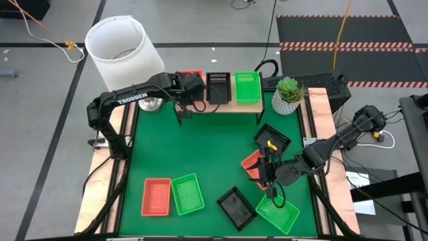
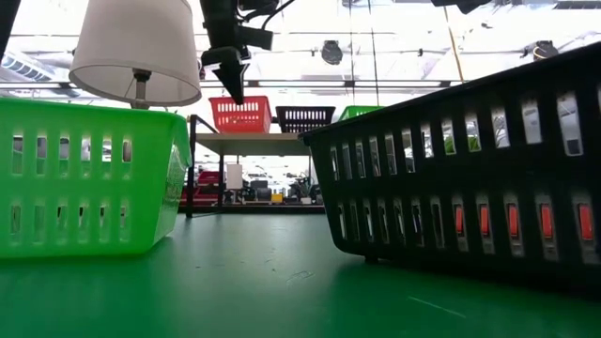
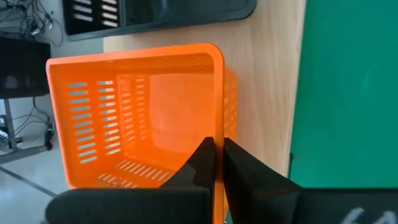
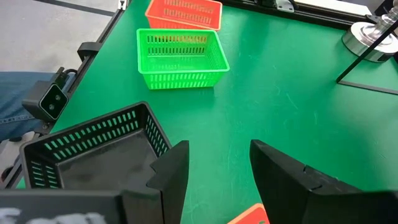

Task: Stack baskets on shelf by color
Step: Put the middle orange basket on the shelf

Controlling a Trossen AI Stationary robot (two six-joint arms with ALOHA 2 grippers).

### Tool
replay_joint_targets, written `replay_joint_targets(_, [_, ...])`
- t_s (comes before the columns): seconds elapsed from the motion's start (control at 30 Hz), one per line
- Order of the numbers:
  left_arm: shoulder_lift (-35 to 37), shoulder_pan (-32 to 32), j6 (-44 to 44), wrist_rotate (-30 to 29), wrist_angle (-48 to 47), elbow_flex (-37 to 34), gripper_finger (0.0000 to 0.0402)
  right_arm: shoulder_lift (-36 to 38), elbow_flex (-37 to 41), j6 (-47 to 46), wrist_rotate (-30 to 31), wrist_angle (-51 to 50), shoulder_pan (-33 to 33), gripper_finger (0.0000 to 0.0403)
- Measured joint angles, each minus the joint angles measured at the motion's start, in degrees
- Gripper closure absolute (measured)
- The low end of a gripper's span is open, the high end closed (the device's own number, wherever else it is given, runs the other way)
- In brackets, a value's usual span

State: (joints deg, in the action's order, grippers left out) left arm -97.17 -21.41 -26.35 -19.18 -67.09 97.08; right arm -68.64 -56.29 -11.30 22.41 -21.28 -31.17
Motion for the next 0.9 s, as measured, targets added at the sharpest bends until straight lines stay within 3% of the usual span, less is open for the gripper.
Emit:
replay_joint_targets(0.17, [-0.02, -0.49, -0.01, 0.54, 0.04, 0.00, 0.0364, 0.00, 0.00, 0.03, 0.00, 0.00, -0.01, 0.0236])
replay_joint_targets(0.9, [-0.02, -0.48, 1.62, 1.29, 0.28, 0.00, 0.0359, 0.00, 0.00, 0.06, 0.00, 0.00, 0.00, 0.0236])
